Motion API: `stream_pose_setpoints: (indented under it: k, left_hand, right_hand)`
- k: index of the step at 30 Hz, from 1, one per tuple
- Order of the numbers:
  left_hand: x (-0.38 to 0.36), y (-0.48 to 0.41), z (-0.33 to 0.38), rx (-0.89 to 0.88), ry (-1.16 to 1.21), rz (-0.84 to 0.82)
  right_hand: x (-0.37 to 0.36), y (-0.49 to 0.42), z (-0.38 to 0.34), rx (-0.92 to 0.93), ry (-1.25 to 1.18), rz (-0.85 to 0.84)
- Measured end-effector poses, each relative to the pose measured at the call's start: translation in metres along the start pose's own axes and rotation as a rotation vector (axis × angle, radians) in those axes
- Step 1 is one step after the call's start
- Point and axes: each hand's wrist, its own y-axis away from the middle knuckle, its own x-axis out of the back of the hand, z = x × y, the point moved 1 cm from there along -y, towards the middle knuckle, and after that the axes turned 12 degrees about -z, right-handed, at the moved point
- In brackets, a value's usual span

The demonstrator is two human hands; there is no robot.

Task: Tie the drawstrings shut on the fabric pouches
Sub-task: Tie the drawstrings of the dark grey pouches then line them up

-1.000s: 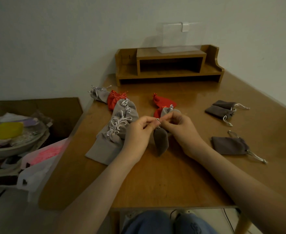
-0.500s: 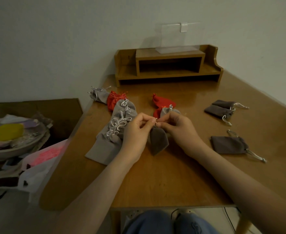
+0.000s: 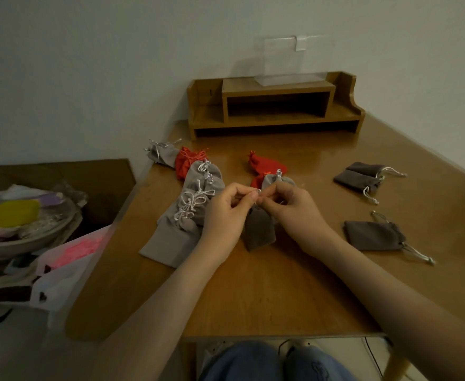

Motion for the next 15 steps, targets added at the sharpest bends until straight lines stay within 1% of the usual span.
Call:
stream_pose_setpoints:
  k: [4, 8, 11, 15]
  left_hand:
    - [-0.0003, -0.001, -0.0015, 0.074, 0.14, -0.003]
    - [0.0, -0.0031, 0.001, 0.221, 0.339, -0.029]
    - [0.0005, -0.004, 0.0024, 0.313, 0.459, -0.05]
    - [0.0025, -0.0043, 0.001, 0.348, 0.518, -0.077]
  right_hand:
    - [0.0002, -0.0008, 0.0009, 0.05, 0.078, 0.014]
    - [0.0008, -0.0013, 0.0019, 0.09, 0.131, -0.004]
    - [0.0019, -0.001, 0.0025, 0.132, 0.266, -0.008]
    - [0.0029, -0.0008, 0.0033, 0.174, 0.398, -0.023]
